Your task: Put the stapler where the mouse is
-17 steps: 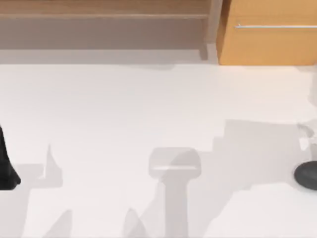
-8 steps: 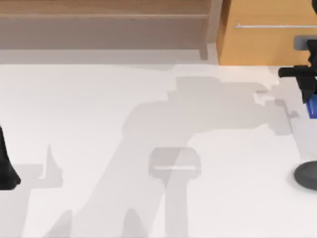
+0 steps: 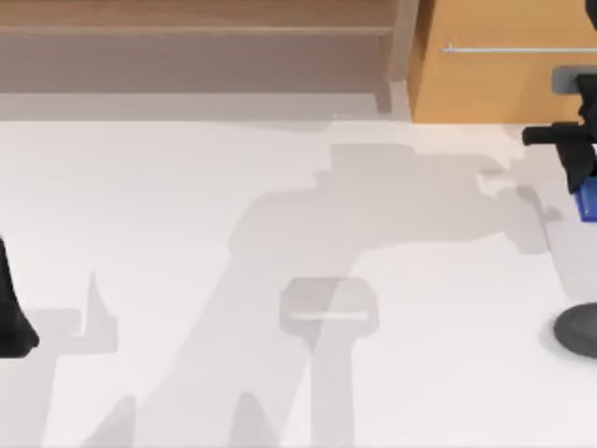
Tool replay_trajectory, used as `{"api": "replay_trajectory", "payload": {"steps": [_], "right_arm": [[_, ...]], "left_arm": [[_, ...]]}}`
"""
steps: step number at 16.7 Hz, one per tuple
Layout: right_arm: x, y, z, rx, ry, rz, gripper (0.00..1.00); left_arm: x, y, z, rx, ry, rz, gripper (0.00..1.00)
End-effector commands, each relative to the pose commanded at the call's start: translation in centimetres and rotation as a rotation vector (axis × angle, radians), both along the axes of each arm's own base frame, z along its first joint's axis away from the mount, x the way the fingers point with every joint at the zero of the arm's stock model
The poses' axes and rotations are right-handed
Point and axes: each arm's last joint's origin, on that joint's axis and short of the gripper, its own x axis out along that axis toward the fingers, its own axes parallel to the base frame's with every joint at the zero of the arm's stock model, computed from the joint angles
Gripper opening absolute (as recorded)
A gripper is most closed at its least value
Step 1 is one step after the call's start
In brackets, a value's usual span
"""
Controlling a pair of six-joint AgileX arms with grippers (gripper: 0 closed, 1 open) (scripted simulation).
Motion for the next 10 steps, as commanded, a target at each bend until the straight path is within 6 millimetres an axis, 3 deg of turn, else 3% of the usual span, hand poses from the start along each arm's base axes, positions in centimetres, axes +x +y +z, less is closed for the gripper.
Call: {"api": "replay_trajectory", "payload": {"steps": [10], "right_arm": [[-0.2,0.9,-1.3,0.056,0.051,0.048,0.0]], "left_arm": [[0.0,0.0,0.0,0.0,0.0,0.0,1.0]]}}
